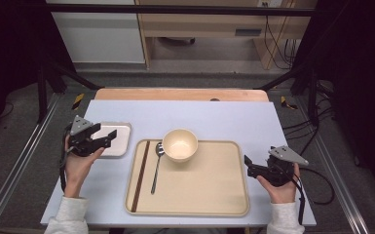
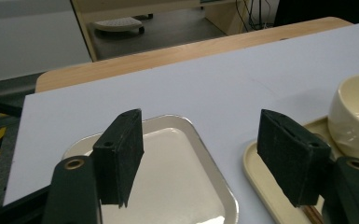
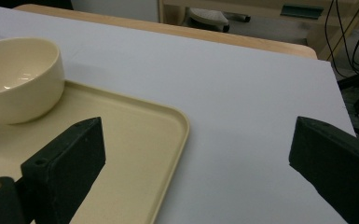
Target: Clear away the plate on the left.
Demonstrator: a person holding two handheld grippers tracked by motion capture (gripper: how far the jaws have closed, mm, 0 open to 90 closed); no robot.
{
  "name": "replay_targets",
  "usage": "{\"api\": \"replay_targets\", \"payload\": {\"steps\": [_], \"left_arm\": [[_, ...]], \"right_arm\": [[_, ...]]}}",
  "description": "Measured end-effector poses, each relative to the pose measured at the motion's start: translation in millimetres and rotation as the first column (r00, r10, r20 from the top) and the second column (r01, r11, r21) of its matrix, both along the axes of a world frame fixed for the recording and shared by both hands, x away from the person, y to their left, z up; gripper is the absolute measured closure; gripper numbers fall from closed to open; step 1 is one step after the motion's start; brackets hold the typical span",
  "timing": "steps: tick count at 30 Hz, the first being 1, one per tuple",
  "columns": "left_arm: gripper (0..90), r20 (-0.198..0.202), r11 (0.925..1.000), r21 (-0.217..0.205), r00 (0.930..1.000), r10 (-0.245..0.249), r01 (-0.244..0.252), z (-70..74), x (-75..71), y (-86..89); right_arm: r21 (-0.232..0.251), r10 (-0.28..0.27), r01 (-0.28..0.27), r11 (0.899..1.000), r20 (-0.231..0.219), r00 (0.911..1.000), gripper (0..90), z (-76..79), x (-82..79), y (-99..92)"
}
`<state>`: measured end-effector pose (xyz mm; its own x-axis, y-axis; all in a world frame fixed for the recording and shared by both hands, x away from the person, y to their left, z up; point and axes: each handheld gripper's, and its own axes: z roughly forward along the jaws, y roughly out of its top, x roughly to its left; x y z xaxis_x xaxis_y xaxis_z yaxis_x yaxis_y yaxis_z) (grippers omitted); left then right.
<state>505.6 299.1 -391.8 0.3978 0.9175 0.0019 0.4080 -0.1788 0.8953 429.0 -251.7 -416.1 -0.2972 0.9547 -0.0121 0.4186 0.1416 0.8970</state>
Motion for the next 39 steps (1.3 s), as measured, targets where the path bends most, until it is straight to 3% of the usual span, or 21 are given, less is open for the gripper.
{"api": "replay_targets", "payload": {"steps": [3, 11, 18, 25, 33, 37, 39], "left_arm": [[30.8, -0.004, 0.9998, 0.002, 0.9997, 0.022, -0.022, 1.5, 4.6, 9.0], [30.1, -0.037, 0.9961, 0.068, 0.9976, 0.059, -0.056, -5.3, 20.9, 20.9], [30.5, -0.079, 0.9922, 0.083, 0.9919, 0.100, -0.093, -12.9, 31.6, 37.8], [31.7, -0.094, 0.9900, 0.086, 0.9884, 0.120, -0.112, -15.9, 37.2, 45.1], [35.8, -0.119, 0.9868, 0.084, 0.9818, 0.148, -0.138, -31.1, 44.8, 54.0], [36.4, -0.176, 0.9854, 0.111, 0.9733, 0.148, -0.129, -42.5, 49.3, 59.3], [37.3, -0.178, 0.9840, 0.111, 0.9713, 0.158, -0.139, -46.3, 50.3, 61.3]], "right_arm": [[-0.004, 0.000, 0.000, 1.000, -0.003, 1.0000, 4.0, -0.6, 0.3, 0.0], [0.002, 0.005, -0.005, 1.000, -0.005, 1.0000, 4.0, -0.9, 0.1, 1.0], [0.007, 0.008, -0.008, 1.000, -0.008, 0.9999, 4.1, -1.0, 0.2, 0.8], [-0.003, 0.007, -0.007, 1.000, -0.006, 1.0000, 4.2, -2.3, 1.8, 1.9], [-0.004, 0.007, -0.007, 1.000, -0.006, 1.0000, 4.2, -2.3, 1.9, 2.3], [-0.007, 0.008, -0.008, 1.000, -0.010, 0.9999, 4.2, -2.9, 2.4, 2.6], [-0.011, 0.008, -0.008, 1.000, -0.014, 0.9999, 4.2, -3.8, 2.9, 3.3]]}}
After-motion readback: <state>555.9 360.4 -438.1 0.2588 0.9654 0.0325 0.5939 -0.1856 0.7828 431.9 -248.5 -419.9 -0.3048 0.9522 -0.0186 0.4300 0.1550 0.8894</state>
